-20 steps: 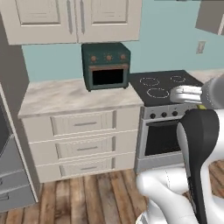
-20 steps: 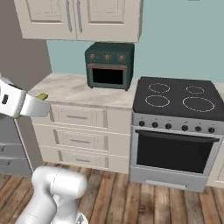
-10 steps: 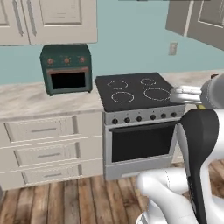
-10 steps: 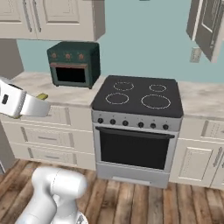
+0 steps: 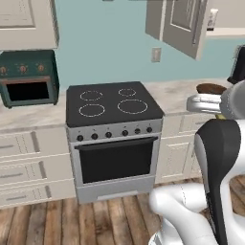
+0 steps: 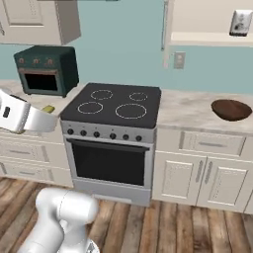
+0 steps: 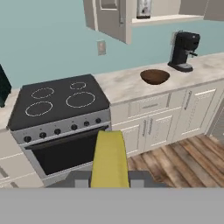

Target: Pick the egg and butter from the fridge and place them by the bowl for mixing.

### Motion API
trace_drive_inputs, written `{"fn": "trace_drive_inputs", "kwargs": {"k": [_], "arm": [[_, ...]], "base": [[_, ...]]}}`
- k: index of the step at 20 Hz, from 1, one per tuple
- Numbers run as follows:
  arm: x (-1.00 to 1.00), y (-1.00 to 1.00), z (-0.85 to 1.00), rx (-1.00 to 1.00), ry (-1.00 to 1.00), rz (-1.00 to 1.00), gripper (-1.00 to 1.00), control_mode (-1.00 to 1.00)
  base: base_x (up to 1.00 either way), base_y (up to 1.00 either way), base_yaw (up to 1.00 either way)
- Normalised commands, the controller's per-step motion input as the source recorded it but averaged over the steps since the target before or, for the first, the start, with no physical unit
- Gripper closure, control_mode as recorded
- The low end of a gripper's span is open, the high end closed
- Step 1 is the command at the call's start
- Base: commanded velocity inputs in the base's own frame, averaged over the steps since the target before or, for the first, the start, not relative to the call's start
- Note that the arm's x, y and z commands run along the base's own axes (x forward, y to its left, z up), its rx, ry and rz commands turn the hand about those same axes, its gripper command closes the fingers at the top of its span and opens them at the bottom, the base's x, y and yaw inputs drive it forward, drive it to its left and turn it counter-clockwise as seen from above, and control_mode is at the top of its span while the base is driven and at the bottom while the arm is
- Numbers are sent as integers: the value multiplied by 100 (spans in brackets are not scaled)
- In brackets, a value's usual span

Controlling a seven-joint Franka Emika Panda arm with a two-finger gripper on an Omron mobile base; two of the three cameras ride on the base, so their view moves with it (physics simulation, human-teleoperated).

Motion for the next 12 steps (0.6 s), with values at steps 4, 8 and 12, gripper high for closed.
{"fn": "trace_drive_inputs", "kwargs": {"k": [4, 8, 12], "arm": [[0, 0, 0, 0, 0, 0, 100, 100], [0, 0, 0, 0, 0, 0, 100, 100], [0, 0, 0, 0, 0, 0, 100, 100]], "base": [[1, -99, 0], [14, -100, 0], [16, -100, 0]]}}
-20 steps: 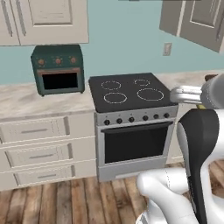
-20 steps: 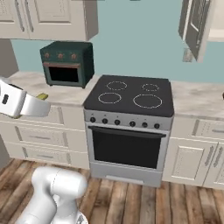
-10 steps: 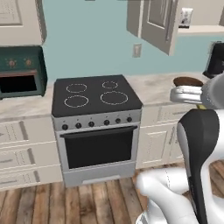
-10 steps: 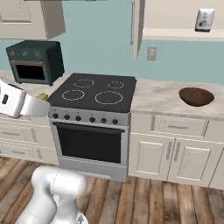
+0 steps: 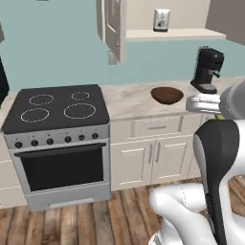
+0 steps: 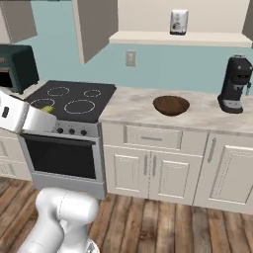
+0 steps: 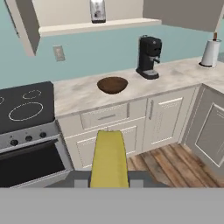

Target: Pick the egg and butter from the fridge and place them by the bowl for mixing.

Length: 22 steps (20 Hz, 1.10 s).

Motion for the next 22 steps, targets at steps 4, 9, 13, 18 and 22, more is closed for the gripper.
{"fn": "trace_drive_inputs", "kwargs": {"k": [4, 9, 13, 18, 22], "arm": [[0, 0, 0, 0, 0, 0, 100, 100], [0, 0, 0, 0, 0, 0, 100, 100], [0, 0, 0, 0, 0, 0, 100, 100], [0, 0, 0, 0, 0, 0, 100, 100], [0, 0, 0, 0, 0, 0, 100, 100]], "base": [[25, -94, 2], [47, -67, 1], [43, -31, 1], [54, -14, 3], [56, -52, 8]]}}
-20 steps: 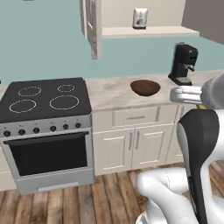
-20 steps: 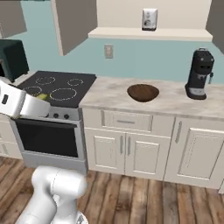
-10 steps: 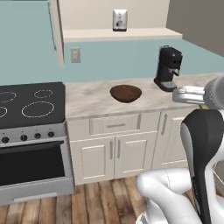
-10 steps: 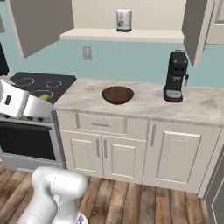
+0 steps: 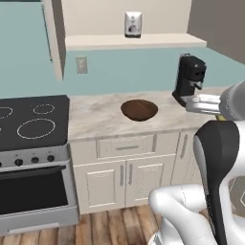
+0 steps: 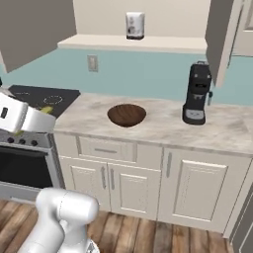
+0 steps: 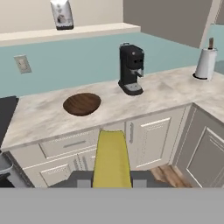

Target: Pick the egg and butter from the fridge and place them by the bowl for mixing.

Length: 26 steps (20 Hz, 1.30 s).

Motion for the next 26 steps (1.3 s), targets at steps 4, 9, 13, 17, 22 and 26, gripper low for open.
{"fn": "trace_drive_inputs", "kwargs": {"k": [4, 9, 13, 17, 22, 26], "arm": [[0, 0, 0, 0, 0, 0, 100, 100], [0, 0, 0, 0, 0, 0, 100, 100], [0, 0, 0, 0, 0, 0, 100, 100], [0, 0, 0, 0, 0, 0, 100, 100], [0, 0, 0, 0, 0, 0, 100, 100], [0, 0, 0, 0, 0, 0, 100, 100]], "base": [[77, -49, 9], [63, -39, 9], [32, -4, 8], [9, 0, 3], [24, 9, 1], [46, 20, 0]]}}
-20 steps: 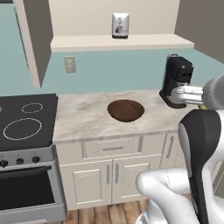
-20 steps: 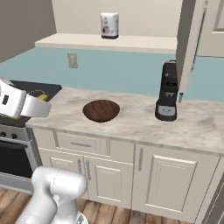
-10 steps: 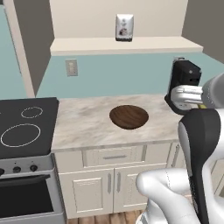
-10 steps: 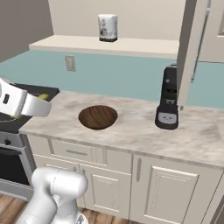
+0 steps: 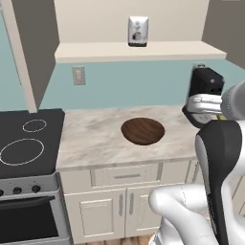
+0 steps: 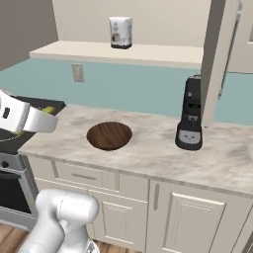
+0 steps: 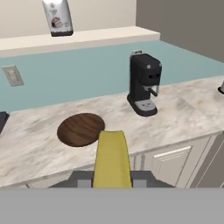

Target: Pick the egg and butter from the fridge and place them by the bowl for mixing.

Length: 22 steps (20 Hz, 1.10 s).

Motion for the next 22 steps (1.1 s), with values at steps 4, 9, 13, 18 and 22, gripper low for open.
{"fn": "trace_drive_inputs", "kwargs": {"k": [4, 9, 13, 18, 22], "arm": [[0, 0, 0, 0, 0, 0, 100, 100], [0, 0, 0, 0, 0, 0, 100, 100], [0, 0, 0, 0, 0, 0, 100, 100], [0, 0, 0, 0, 0, 0, 100, 100], [0, 0, 0, 0, 0, 0, 100, 100]], "base": [[51, 17, 0], [40, 18, 0], [30, 24, 0], [16, 22, 0], [2, 13, 0]]}}
